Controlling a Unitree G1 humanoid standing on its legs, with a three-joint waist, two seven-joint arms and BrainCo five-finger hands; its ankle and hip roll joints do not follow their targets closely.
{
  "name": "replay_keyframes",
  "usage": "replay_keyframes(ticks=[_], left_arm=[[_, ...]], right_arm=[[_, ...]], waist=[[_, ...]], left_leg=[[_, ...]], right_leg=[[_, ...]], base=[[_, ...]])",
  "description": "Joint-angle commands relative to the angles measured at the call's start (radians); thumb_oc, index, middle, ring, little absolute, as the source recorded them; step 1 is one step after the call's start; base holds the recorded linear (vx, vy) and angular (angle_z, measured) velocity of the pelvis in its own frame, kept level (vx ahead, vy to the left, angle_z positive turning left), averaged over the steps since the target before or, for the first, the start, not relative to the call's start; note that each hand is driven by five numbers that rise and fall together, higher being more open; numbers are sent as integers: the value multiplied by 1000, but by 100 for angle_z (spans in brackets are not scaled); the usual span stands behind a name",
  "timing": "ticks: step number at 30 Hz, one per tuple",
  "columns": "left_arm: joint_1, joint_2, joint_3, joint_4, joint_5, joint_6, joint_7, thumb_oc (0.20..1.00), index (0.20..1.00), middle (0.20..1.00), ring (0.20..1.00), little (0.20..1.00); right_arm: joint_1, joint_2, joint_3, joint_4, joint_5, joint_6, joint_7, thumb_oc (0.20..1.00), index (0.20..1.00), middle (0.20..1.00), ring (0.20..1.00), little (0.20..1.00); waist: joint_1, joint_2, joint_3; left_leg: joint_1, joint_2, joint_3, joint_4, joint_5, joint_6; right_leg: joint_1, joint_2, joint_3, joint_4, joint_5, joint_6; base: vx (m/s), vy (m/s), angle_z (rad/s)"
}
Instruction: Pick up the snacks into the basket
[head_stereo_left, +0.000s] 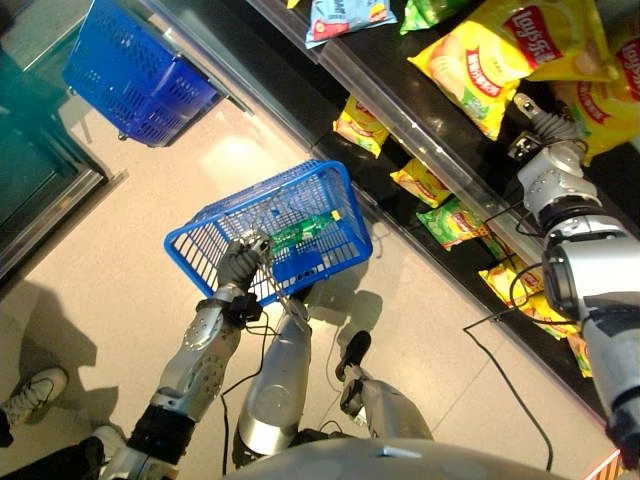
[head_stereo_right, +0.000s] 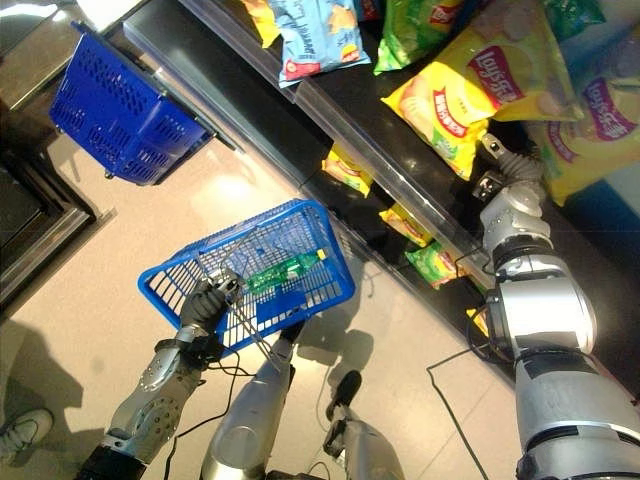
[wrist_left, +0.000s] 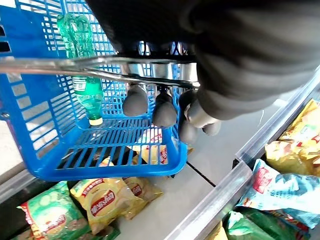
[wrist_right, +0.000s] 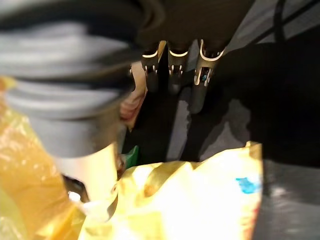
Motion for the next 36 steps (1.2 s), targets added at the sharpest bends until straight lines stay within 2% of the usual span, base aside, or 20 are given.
replay_keyframes(ticks=[1, 8, 14, 25, 26, 27, 36], left_arm=[[-22, 36, 17, -291, 1, -151, -45, 200, 200, 200, 200, 200], [-42, 26, 17, -281, -10, -156, -34, 200, 200, 200, 200, 200], [-55, 32, 8, -280, -17, -158, -30, 200, 200, 200, 200, 200], [-62, 36, -8, -276, -25, -165, -30, 200, 200, 200, 200, 200], [-64, 36, -8, -275, -26, -167, -31, 200, 200, 200, 200, 200], [-66, 34, -9, -272, -25, -170, -31, 200, 200, 200, 200, 200], [-72, 27, -26, -259, -34, -172, -32, 200, 200, 200, 200, 200]], right_arm=[[-55, -32, 69, -59, 35, 1, 35, 1000, 1000, 1000, 1000, 1000], [-62, -9, 79, -84, 73, -9, 42, 1000, 1000, 1000, 1000, 1000], [-78, 6, 81, -92, 95, -18, 44, 1000, 1000, 1000, 1000, 1000], [-87, 19, 72, -108, 140, -47, 62, 1000, 1000, 1000, 1000, 1000], [-84, 22, 72, -115, 143, -49, 64, 752, 752, 752, 752, 752], [-76, 31, 75, -133, 146, -57, 68, 200, 200, 200, 200, 200], [-45, 57, 59, -153, 165, -79, 67, 200, 200, 200, 200, 200]], waist=[[62, 26, -27], [71, 19, -24], [71, 20, -20], [82, 43, -12], [84, 44, -11], [87, 46, -10], [90, 50, -13]], left_leg=[[13, -54, -16, -60, -12, -6], [9, -67, -31, -47, -28, -3], [9, -70, -39, -56, -22, -4], [8, -77, -63, -94, 3, -7], [8, -77, -64, -95, 4, -7], [8, -78, -65, -96, 5, -6], [4, -90, -64, -88, -3, -1]], right_leg=[[-8, -99, -3, 36, 149, 109], [1, -105, -11, 33, 149, 111], [2, -108, -16, 36, 147, 110], [-3, -114, -43, 29, 144, 112], [-2, -114, -44, 28, 144, 113], [-1, -115, -45, 26, 143, 113], [3, -120, -49, 25, 145, 116]], base=[[60, 0, 26], [29, 18, 16], [6, -2, 0], [2, -3, 8], [15, -6, 5], [0, 0, 0], [2, 3, 1]])
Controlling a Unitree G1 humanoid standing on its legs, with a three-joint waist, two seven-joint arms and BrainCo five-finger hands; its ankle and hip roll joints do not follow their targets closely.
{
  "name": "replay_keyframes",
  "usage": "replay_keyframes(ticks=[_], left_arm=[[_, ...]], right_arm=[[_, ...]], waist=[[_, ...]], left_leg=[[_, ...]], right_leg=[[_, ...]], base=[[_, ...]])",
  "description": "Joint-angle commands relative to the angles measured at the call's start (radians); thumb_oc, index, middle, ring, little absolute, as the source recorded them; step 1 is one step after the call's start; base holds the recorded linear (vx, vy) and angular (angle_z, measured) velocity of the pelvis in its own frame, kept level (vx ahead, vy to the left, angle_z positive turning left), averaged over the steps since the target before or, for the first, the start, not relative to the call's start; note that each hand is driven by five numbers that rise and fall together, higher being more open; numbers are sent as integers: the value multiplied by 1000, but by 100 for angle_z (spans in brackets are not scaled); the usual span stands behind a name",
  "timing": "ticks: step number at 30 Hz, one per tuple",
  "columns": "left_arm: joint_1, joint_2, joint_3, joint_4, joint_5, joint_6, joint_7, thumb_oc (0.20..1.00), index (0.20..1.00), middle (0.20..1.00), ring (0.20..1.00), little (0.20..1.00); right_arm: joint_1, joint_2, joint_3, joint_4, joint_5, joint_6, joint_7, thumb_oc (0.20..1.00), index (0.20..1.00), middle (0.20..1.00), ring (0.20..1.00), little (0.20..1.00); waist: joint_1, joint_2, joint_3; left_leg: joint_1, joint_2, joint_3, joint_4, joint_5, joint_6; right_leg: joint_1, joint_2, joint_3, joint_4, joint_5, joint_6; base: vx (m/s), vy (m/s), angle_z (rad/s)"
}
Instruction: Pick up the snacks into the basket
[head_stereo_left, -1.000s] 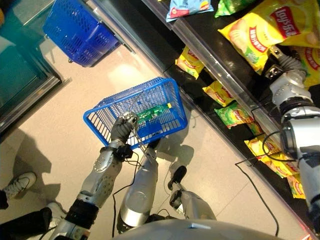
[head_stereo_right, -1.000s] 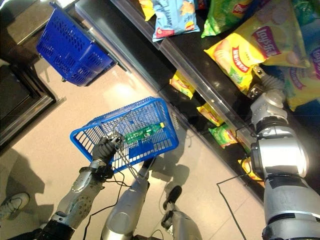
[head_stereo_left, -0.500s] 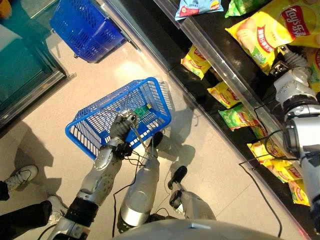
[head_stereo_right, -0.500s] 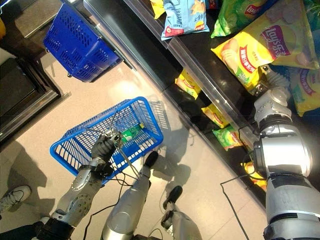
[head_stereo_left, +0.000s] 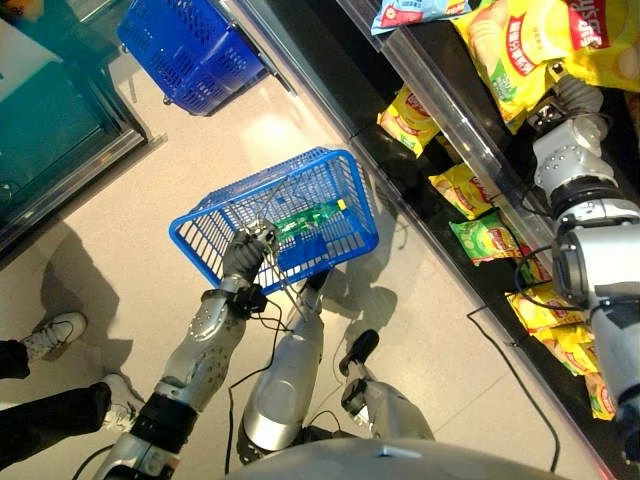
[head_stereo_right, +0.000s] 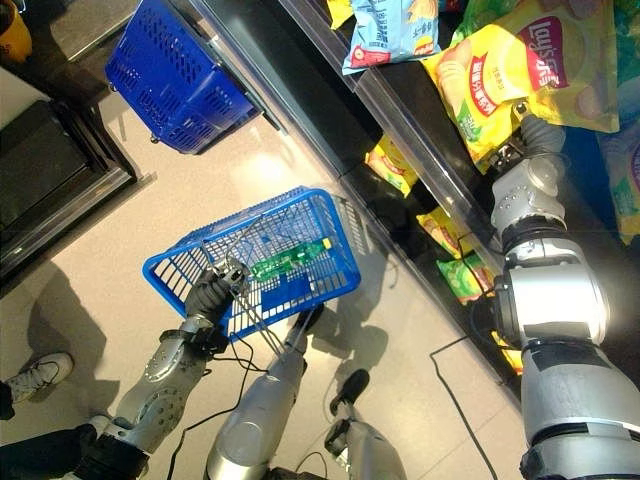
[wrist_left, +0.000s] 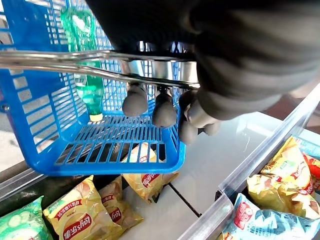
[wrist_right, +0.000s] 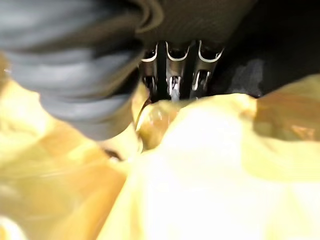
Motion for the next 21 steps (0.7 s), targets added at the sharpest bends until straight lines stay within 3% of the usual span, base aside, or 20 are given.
replay_keyframes(ticks=[1, 13, 17, 19, 20, 21], left_arm=[[-32, 9, 9, -254, 6, -151, -45, 200, 200, 200, 200, 200], [-43, 1, 7, -243, 3, -161, -44, 200, 200, 200, 200, 200], [-48, -13, 24, -224, 13, -168, -37, 200, 200, 200, 200, 200], [-53, -25, 48, -210, 19, -180, -24, 200, 200, 200, 200, 200], [-50, -25, 48, -209, 19, -180, -24, 200, 200, 200, 200, 200], [-56, -38, 59, -191, 18, -185, -21, 200, 200, 200, 200, 200]], right_arm=[[16, 46, 62, -85, 36, -8, 35, 200, 200, 200, 200, 200], [62, 99, 43, -142, 57, -41, 32, 200, 200, 200, 200, 200], [187, 164, 35, -356, 28, -96, 10, 200, 200, 200, 200, 200], [335, 235, 15, -586, -20, -152, -3, 200, 200, 200, 200, 200], [345, 239, 15, -599, -28, -149, -12, 200, 200, 200, 200, 200], [462, 282, 8, -742, -73, -163, -9, 200, 200, 200, 200, 200]], waist=[[50, 30, -23], [27, 24, -26], [-6, 22, -28], [-48, 30, -30], [-46, 30, -32], [-68, 30, -33]], left_leg=[[44, -43, 20, -64, -30, 5], [53, -44, 49, -24, -61, 14], [58, -45, 80, 13, -76, 24], [70, -24, 121, 17, -79, 26], [71, -23, 124, 16, -78, 26], [77, -4, 148, 30, -76, 30]], right_leg=[[-5, -119, 20, 73, 143, 110], [1, -131, 43, 82, 146, 113], [-8, -142, 72, 103, 169, 117], [-25, -148, 102, 114, 206, 124], [-26, -148, 105, 113, 208, 124], [-33, -139, 134, 136, 202, 122]], base=[[0, 18, 4], [-4, 14, -1], [-47, 86, -15], [-79, 120, -28], [-108, 133, -30], [-54, 55, -31]])
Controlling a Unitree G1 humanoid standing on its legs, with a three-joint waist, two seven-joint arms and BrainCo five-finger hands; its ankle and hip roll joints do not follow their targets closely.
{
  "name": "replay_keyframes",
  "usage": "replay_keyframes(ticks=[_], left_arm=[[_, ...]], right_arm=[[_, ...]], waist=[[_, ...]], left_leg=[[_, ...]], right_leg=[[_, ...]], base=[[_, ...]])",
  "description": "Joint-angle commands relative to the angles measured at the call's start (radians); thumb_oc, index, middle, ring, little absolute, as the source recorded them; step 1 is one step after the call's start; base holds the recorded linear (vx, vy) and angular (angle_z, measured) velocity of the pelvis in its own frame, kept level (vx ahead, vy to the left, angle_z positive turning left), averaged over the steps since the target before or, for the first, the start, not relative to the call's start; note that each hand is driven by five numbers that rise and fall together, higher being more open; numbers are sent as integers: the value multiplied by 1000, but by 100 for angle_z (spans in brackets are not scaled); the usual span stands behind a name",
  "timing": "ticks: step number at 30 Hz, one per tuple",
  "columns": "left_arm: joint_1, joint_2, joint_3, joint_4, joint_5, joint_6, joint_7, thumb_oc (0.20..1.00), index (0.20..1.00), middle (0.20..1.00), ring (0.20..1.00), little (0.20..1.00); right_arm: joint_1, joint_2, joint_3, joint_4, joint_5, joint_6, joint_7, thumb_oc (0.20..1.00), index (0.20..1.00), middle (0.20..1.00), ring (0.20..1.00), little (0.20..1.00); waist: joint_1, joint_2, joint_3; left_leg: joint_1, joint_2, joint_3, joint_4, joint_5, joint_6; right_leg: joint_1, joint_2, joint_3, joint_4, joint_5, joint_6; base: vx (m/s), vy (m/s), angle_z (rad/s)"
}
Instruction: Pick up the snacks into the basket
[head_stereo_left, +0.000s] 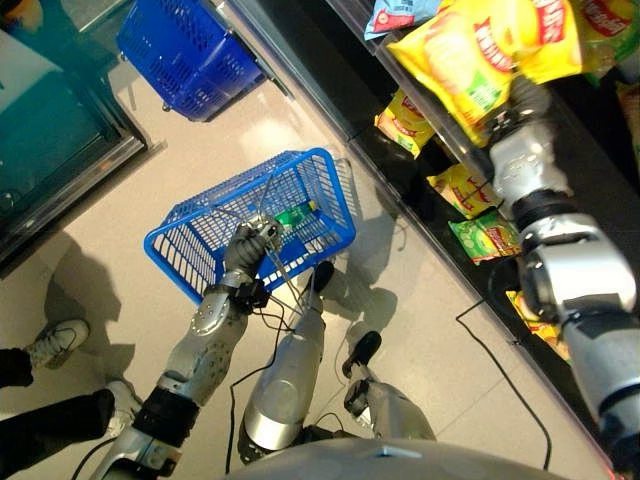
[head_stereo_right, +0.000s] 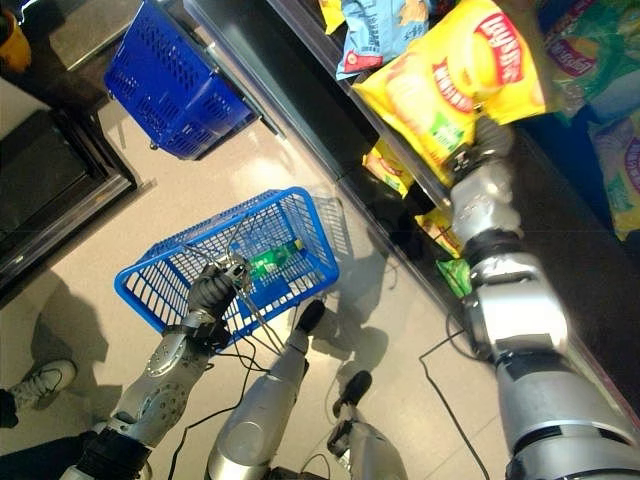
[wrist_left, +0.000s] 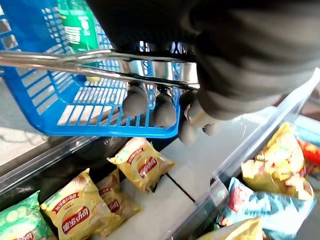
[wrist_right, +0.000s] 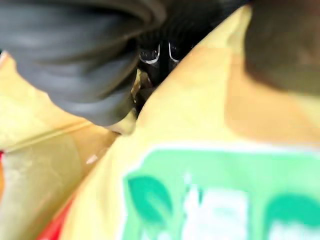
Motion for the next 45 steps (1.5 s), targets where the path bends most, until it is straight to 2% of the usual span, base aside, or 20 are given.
replay_keyframes(ticks=[1, 2, 3, 5, 9, 12, 14, 16, 17, 20, 24, 26, 28, 30, 32, 33, 35, 37, 40, 45], left_arm=[[-27, -18, 49, -196, 18, -172, -38, 200, 200, 200, 200, 200], [-19, -23, 57, -188, 13, -171, -41, 200, 200, 200, 200, 200], [-16, -23, 57, -188, 13, -171, -41, 200, 200, 200, 200, 200], [2, -27, 74, -184, 10, -166, -41, 200, 200, 200, 200, 200], [50, -34, 107, -171, 19, -154, -49, 200, 200, 200, 200, 200], [71, -49, 140, -167, 33, -153, -55, 200, 200, 200, 200, 200], [103, -52, 154, -177, 44, -141, -71, 200, 200, 200, 200, 200], [105, -52, 154, -178, 44, -140, -71, 200, 200, 200, 200, 200], [114, -61, 157, -185, 52, -133, -76, 200, 200, 200, 200, 200], [128, -66, 165, -190, 64, -134, -84, 200, 200, 200, 200, 200], [141, -87, 159, -192, 65, -121, -100, 200, 200, 200, 200, 200], [140, -100, 145, -184, 63, -115, -105, 200, 200, 200, 200, 200], [138, -110, 136, -177, 55, -101, -128, 200, 200, 200, 200, 200], [141, -113, 122, -181, 52, -91, -154, 200, 200, 200, 200, 200], [137, -116, 102, -194, 41, -80, -171, 200, 200, 200, 200, 200], [131, -118, 82, -208, 29, -76, -181, 200, 200, 200, 200, 200], [130, -117, 68, -215, 19, -70, -183, 200, 200, 200, 200, 200], [94, -106, 17, -235, -21, -59, -193, 200, 200, 200, 200, 200], [68, -97, -5, -249, -33, -53, -200, 200, 200, 200, 200, 200], [7, -77, -68, -272, -52, -48, -207, 200, 200, 200, 200, 200]], right_arm=[[100, 10, 23, -114, -83, -73, -7, 200, 200, 200, 200, 200], [197, 50, 4, -185, -103, -83, 6, 200, 200, 200, 200, 200], [204, 52, 4, -191, -106, -81, 4, 200, 200, 200, 200, 200], [314, 96, 3, -286, -136, -87, 13, 200, 200, 200, 200, 200], [491, 126, 14, -398, -186, -62, 64, 200, 200, 200, 200, 200], [595, 134, 7, -461, -226, -55, 96, 200, 200, 200, 200, 200], [653, 118, 12, -470, -253, -28, 121, 200, 200, 200, 200, 200], [655, 118, 13, -472, -253, -27, 121, 200, 200, 200, 200, 200], [685, 116, 21, -477, -260, -22, 133, 200, 200, 200, 200, 200], [720, 102, 33, -490, -282, -16, 154, 200, 200, 200, 200, 200], [766, 71, 30, -500, -325, -6, 166, 200, 200, 200, 200, 200], [790, 59, 25, -517, -354, -6, 162, 200, 200, 200, 200, 200], [810, 51, 24, -538, -375, 3, 169, 200, 200, 200, 200, 200], [820, 45, 39, -534, -399, 7, 181, 200, 200, 200, 200, 200], [828, 32, 64, -543, -460, 14, 197, 200, 200, 200, 200, 200], [830, 22, 94, -548, -529, 16, 204, 200, 200, 200, 200, 200], [837, 18, 100, -540, -561, 17, 200, 200, 200, 200, 200, 200], [824, 0, 135, -493, -692, 21, 174, 200, 200, 200, 200, 200], [822, -19, 152, -480, -791, 20, 151, 200, 200, 200, 200, 200], [807, -52, 257, -337, -1019, 42, 134, 200, 200, 200, 200, 200]], waist=[[-22, 0, -47], [-30, 6, -58], [-28, 6, -59], [-33, 3, -77], [-47, -20, -139], [-84, -29, -178], [-106, -20, -198], [-108, -19, -197], [-128, -3, -205], [-158, 30, -212], [-190, 69, -214], [-214, 73, -208], [-233, 63, -211], [-243, 35, -219], [-253, 23, -240], [-263, 27, -265], [-277, 35, -274], [-288, 45, -290], [-295, 41, -286], [-274, 27, -245]], left_leg=[[46, -10, 71, -18, -77, 22], [51, 14, 95, -7, -81, 29], [53, 15, 97, -6, -83, 29], [63, 43, 130, -3, -88, 32], [90, 65, 176, -36, -56, 39], [104, 76, 189, -52, -28, 29], [126, 91, 191, -43, -17, 21], [129, 90, 190, -44, -17, 20], [139, 120, 187, -57, 23, 0], [163, 171, 158, -120, 108, -43], [184, 203, 146, -181, 160, -79], [193, 214, 182, -171, 152, -83], [219, 214, 207, -104, 111, -67], [231, 153, 189, 55, -7, -47], [263, 100, 167, 130, -78, -35], [331, 71, 148, 122, -131, -23], [367, 92, 161, 57, -121, -23], [398, 111, 165, -72, -99, -24], [399, 108, 153, -100, -91, -25], [364, 89, 125, -85, -92, -14]], right_leg=[[-29, -103, 65, 60, 198, 103], [-14, -95, 55, 96, 149, 95], [-14, -95, 58, 100, 146, 94], [15, -83, 51, 143, 86, 87], [66, -39, 120, 195, 32, 73], [104, 9, 199, 172, -33, 54], [128, 11, 172, 162, -87, 28], [131, 11, 170, 161, -87, 28], [138, 43, 187, 164, -117, 6], [135, 102, 206, 174, -140, -32], [148, 140, 195, 172, -149, -53], [156, 138, 185, 163, -135, -61], [150, 127, 177, 157, -113, -64], [139, 102, 175, 136, -84, -63], [132, 88, 180, 116, -61, -59], [118, 90, 189, 112, -53, -52], [119, 93, 184, 103, -45, -42], [116, 93, 165, 98, -43, -29], [109, 81, 141, 103, -40, -23], [83, 50, 106, 132, -40, -17]], base=[[-118, 121, -62], [-67, 65, -66], [-112, 78, -95], [-117, 40, -73], [-107, -16, -58], [-86, -91, -53], [-93, -148, -23], [-97, -129, -1], [-228, -241, 4], [-256, -236, -7], [-224, -175, -2], [-250, -99, 22], [-253, -83, 15], [-240, -93, 15], [-137, -4, 10], [-73, 90, -6], [-15, 84, -7], [-27, 99, 14], [-64, 68, 19], [-40, 62, 35]])
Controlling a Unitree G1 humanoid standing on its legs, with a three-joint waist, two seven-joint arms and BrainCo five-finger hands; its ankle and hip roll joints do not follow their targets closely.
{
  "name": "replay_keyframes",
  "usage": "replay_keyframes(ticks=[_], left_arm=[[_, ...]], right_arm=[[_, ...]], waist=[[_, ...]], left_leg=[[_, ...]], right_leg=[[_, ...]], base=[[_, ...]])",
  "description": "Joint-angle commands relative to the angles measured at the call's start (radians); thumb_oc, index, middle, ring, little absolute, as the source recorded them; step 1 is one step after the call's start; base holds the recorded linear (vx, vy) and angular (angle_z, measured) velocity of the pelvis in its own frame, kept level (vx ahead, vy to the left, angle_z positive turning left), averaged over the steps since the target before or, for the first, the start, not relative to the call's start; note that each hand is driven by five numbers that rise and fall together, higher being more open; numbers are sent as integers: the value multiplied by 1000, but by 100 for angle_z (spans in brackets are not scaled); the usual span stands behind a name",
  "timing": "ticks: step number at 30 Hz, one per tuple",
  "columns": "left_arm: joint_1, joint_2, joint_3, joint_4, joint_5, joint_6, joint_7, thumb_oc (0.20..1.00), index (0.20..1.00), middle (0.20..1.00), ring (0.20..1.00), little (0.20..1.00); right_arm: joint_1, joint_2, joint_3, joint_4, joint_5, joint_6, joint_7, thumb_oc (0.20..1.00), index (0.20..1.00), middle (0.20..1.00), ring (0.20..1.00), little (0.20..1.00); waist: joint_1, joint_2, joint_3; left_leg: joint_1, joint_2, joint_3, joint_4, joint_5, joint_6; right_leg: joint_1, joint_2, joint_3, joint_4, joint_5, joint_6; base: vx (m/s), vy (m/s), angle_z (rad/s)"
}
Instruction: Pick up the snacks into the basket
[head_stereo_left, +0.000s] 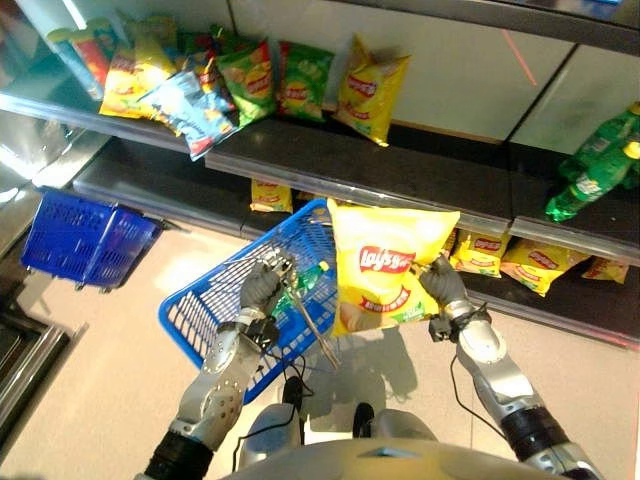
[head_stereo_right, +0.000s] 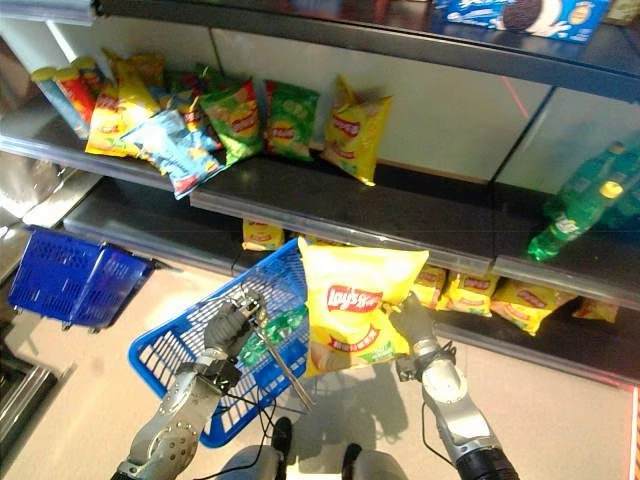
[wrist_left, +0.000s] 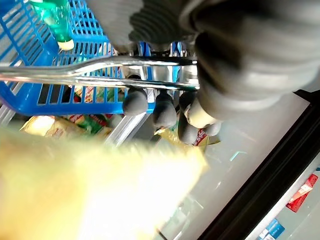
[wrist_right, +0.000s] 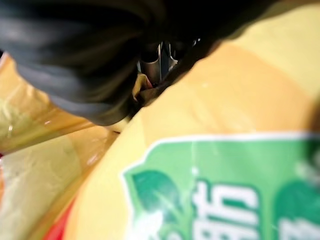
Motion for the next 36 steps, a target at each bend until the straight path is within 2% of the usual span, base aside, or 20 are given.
replay_keyframes(ticks=[1, 7, 10, 11, 17, 19, 21, 29, 36], left_arm=[[-177, -5, -15, -235, -2, -101, -90, 200, 200, 200, 200, 200], [-280, -16, -133, -211, -25, -99, -75, 200, 200, 200, 200, 200], [-309, -22, -167, -213, -39, -97, -71, 200, 200, 200, 200, 200], [-336, -29, -216, -222, -60, -93, -63, 200, 200, 200, 200, 200], [-373, -30, -285, -243, -87, -80, -60, 200, 200, 200, 200, 200], [-390, -29, -328, -252, -103, -67, -60, 200, 200, 200, 200, 200], [-398, -26, -337, -252, -104, -63, -61, 200, 200, 200, 200, 200], [-473, -36, -392, -274, -143, -37, -54, 200, 200, 200, 200, 200], [-521, -57, -395, -292, -149, -41, -37, 200, 200, 200, 200, 200]], right_arm=[[-75, -28, 65, 32, -143, -25, -23, 200, 200, 200, 200, 200], [-233, 4, 174, 162, -200, 0, -43, 200, 200, 200, 200, 200], [-309, 21, 207, 196, -217, 8, -61, 200, 200, 200, 200, 200], [-405, 57, 232, 255, -203, 23, -86, 200, 200, 200, 200, 200], [-592, 100, 238, 345, -158, 48, -149, 200, 200, 200, 200, 200], [-732, 100, 226, 441, -117, 63, -189, 200, 200, 200, 200, 200], [-779, 95, 223, 476, -109, 68, -202, 200, 200, 200, 200, 200], [-1054, 111, 221, 827, -25, 110, -242, 200, 200, 200, 200, 200], [-1072, 122, 233, 932, -37, 132, -235, 200, 200, 200, 200, 200]], waist=[[23, -17, 0], [74, -18, 75], [92, -13, 96], [115, -1, 118], [151, 18, 158], [176, 25, 177], [181, 28, 184], [229, 42, 220], [241, 55, 222]], left_leg=[[-24, 6, 12, 76, -60, 0], [-122, -16, -30, 118, -51, 6], [-147, -21, -39, 120, -44, 8], [-168, -28, -49, 116, -36, 11], [-207, -40, -66, 119, -23, 13], [-225, -46, -79, 119, -15, 13], [-225, -48, -85, 117, -12, 13], [-242, -64, -126, 96, 6, 11], [-250, -76, -153, 92, 13, 9]], right_leg=[[-10, -22, 13, -60, 60, 88], [-88, -42, -21, -11, 66, 91], [-110, -45, -25, -5, 72, 93], [-128, -50, -34, -5, 78, 95], [-160, -58, -44, 0, 86, 98], [-172, -61, -54, 2, 92, 98], [-174, -61, -59, 3, 93, 98], [-179, -68, -98, 5, 92, 98], [-180, -76, -129, 11, 88, 100]], base=[[-144, 31, 22], [-95, 20, 22], [-51, 24, 15], [-29, 33, 15], [-32, 28, 14], [-20, 1, 9], [-4, 3, 18], [7, -6, 17], [16, -3, 20]])
